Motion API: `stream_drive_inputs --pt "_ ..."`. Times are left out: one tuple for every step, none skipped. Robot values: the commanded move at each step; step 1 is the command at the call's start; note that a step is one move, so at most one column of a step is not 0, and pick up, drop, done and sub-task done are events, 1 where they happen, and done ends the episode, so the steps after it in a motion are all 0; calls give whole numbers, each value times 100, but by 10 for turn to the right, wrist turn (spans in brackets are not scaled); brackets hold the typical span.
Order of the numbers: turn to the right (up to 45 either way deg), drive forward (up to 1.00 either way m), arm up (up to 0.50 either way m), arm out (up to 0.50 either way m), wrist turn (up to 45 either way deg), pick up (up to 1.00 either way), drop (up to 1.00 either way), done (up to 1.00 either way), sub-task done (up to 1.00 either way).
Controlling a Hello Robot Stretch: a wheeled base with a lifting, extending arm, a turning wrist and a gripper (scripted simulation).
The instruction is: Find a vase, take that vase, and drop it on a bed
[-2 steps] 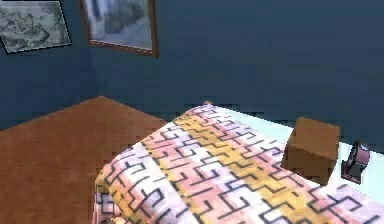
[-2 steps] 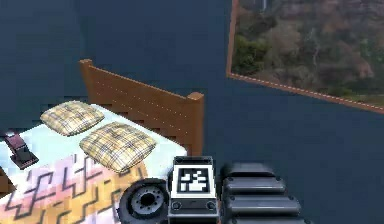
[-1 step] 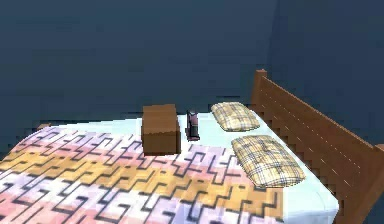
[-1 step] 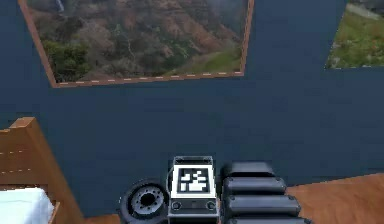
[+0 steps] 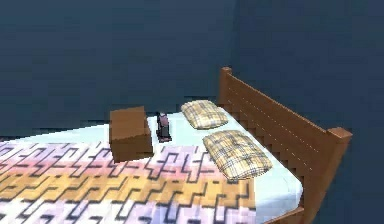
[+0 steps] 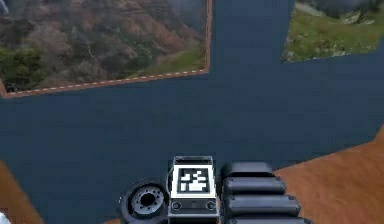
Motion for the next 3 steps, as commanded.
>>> stream_drive_inputs --pt "0 15 0 0 0 0 0 0 0" --pt "450 0 0 0 0 0 0 0 0" --pt "450 0 0 0 0 0 0 0 0"
